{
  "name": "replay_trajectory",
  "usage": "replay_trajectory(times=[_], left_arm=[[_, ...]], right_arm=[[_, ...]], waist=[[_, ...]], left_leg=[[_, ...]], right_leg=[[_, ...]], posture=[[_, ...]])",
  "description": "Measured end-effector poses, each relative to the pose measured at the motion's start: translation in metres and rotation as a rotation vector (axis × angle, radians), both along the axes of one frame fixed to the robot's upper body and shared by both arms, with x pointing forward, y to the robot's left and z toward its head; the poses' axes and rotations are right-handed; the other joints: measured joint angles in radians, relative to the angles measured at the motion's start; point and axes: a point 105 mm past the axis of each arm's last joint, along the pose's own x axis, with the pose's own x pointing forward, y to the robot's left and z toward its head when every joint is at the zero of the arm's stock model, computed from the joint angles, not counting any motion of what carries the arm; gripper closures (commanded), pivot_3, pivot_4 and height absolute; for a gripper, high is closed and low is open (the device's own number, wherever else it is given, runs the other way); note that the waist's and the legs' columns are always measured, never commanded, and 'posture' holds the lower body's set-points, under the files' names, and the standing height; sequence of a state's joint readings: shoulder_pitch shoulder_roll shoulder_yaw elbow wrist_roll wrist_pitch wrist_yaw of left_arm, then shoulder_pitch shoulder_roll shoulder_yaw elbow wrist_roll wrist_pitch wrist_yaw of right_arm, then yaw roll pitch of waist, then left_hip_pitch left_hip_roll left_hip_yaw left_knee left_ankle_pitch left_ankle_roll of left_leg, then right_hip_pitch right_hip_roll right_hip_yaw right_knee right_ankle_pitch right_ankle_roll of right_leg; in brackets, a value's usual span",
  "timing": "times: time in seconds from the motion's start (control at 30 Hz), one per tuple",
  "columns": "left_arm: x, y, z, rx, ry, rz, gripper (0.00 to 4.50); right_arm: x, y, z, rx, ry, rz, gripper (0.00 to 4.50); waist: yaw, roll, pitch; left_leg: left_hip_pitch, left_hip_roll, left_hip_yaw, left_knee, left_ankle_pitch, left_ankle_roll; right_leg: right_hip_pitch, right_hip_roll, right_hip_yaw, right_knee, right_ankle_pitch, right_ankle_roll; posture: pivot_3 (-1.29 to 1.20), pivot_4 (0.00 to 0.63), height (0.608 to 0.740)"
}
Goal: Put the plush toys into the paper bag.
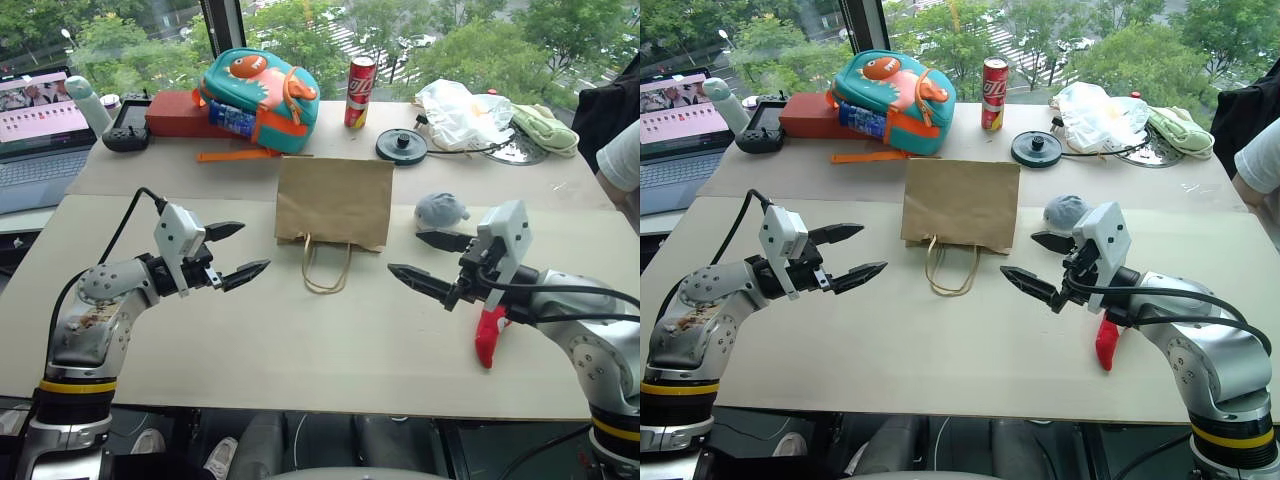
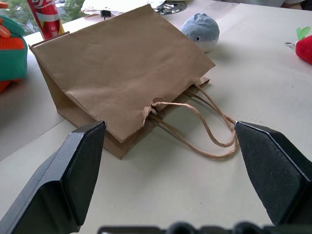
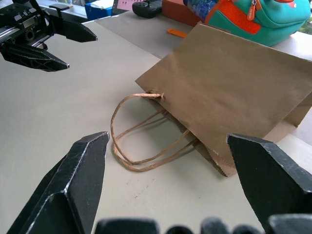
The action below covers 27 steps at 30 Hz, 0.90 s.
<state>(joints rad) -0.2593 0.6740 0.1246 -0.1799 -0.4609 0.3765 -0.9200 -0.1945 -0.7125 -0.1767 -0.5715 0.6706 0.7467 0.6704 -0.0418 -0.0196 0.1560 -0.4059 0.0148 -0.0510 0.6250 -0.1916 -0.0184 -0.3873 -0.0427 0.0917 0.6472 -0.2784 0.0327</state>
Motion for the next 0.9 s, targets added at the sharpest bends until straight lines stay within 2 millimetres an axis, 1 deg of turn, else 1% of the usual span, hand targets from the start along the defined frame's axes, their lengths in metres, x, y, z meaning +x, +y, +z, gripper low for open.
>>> replay_trajectory(times=[0.1,0.23,0.3,0.33,0.4,0.47,0.6,0.67,0.73,0.77,0.8,0.9], left_arm=[[-0.001,0.000,-0.001,-0.003,0.003,0.002,0.00],[-0.005,0.002,-0.009,0.017,0.019,0.003,0.00],[-0.005,0.002,-0.008,0.059,-0.024,-0.009,0.00],[-0.004,0.002,-0.009,0.114,-0.064,-0.017,0.00],[0.003,0.006,-0.016,0.267,-0.162,-0.040,0.00],[0.009,0.007,-0.023,0.384,-0.239,-0.072,0.00],[0.028,-0.003,-0.028,0.582,-0.436,-0.149,0.00],[0.043,-0.011,-0.025,0.644,-0.550,-0.166,0.00],[0.053,-0.016,-0.024,0.681,-0.622,-0.179,0.00],[0.057,-0.018,-0.024,0.688,-0.635,-0.182,0.00],[0.062,-0.025,-0.025,0.683,-0.661,-0.196,0.00],[0.070,-0.041,-0.031,0.681,-0.700,-0.233,0.00]], right_arm=[[0.000,0.000,0.000,-0.001,0.001,0.000,0.20],[0.000,0.000,-0.003,-0.008,0.006,-0.005,0.20],[0.001,0.000,-0.003,-0.010,0.005,-0.009,0.20],[0.001,-0.001,-0.003,-0.011,0.004,-0.013,0.20],[0.002,0.000,-0.003,-0.004,0.001,-0.022,0.20],[0.003,0.000,-0.003,-0.003,-0.002,-0.028,0.20],[-0.002,0.000,-0.001,-0.014,-0.017,-0.041,0.20],[-0.003,-0.002,-0.001,-0.020,-0.019,-0.059,0.20],[-0.003,-0.003,0.000,-0.022,-0.025,-0.080,0.20],[-0.003,-0.005,0.001,-0.021,-0.029,-0.088,0.20],[-0.003,-0.008,0.002,-0.021,-0.035,-0.108,0.20],[-0.007,-0.006,0.004,-0.022,-0.049,-0.118,0.20]], waist=[[-0.001,0.000,0.000],[0.000,0.000,0.000],[0.000,0.000,0.000],[0.002,0.000,0.000],[0.004,0.000,0.000],[0.005,0.000,0.000],[0.016,0.000,0.000],[0.024,0.000,0.000],[0.027,0.000,0.000],[0.027,0.000,0.000],[0.027,0.000,0.000],[0.028,0.000,0.000]], left_leg=[[0.000,0.000,0.000,0.000,0.000,0.000],[0.000,0.000,0.000,0.000,0.000,0.000],[0.000,0.000,0.000,0.000,0.000,0.000],[0.000,0.000,0.000,0.000,0.000,0.000],[0.001,0.000,0.000,0.000,0.000,0.000],[0.000,0.000,0.001,0.000,0.000,0.000],[-0.001,-0.001,0.000,0.000,0.000,0.000],[-0.001,-0.001,0.001,0.000,0.000,0.000],[-0.001,-0.001,0.001,0.001,0.000,0.000],[-0.002,-0.001,0.001,0.001,0.000,0.000],[-0.001,-0.001,0.000,0.001,0.000,0.000],[-0.003,-0.002,0.000,0.001,0.000,0.000]], right_leg=[[0.000,0.000,0.000,0.000,0.000,0.000],[0.000,0.000,0.000,0.000,0.000,0.000],[0.000,0.000,0.000,0.000,0.000,0.000],[0.000,0.000,0.000,0.000,0.000,0.000],[0.000,0.000,0.000,0.000,0.000,0.000],[0.000,0.000,0.000,-0.001,0.000,0.000],[0.000,0.000,0.000,-0.001,0.000,0.000],[0.000,0.000,0.000,-0.001,0.000,0.000],[0.000,-0.001,0.000,-0.001,0.000,0.000],[0.000,-0.001,0.000,-0.001,0.000,0.000],[0.000,-0.001,0.000,-0.001,0.000,0.000],[-0.001,0.000,-0.001,-0.001,0.000,0.000]], posture=[[0.00,0.150,0.739],[0.00,0.150,0.739],[0.00,0.150,0.739],[0.00,0.150,0.739],[0.00,0.150,0.739],[0.00,0.150,0.739],[0.00,0.150,0.739],[0.00,0.150,0.739],[0.00,0.150,0.739],[0.00,0.150,0.739],[0.00,0.150,0.739],[0.00,0.150,0.739]])
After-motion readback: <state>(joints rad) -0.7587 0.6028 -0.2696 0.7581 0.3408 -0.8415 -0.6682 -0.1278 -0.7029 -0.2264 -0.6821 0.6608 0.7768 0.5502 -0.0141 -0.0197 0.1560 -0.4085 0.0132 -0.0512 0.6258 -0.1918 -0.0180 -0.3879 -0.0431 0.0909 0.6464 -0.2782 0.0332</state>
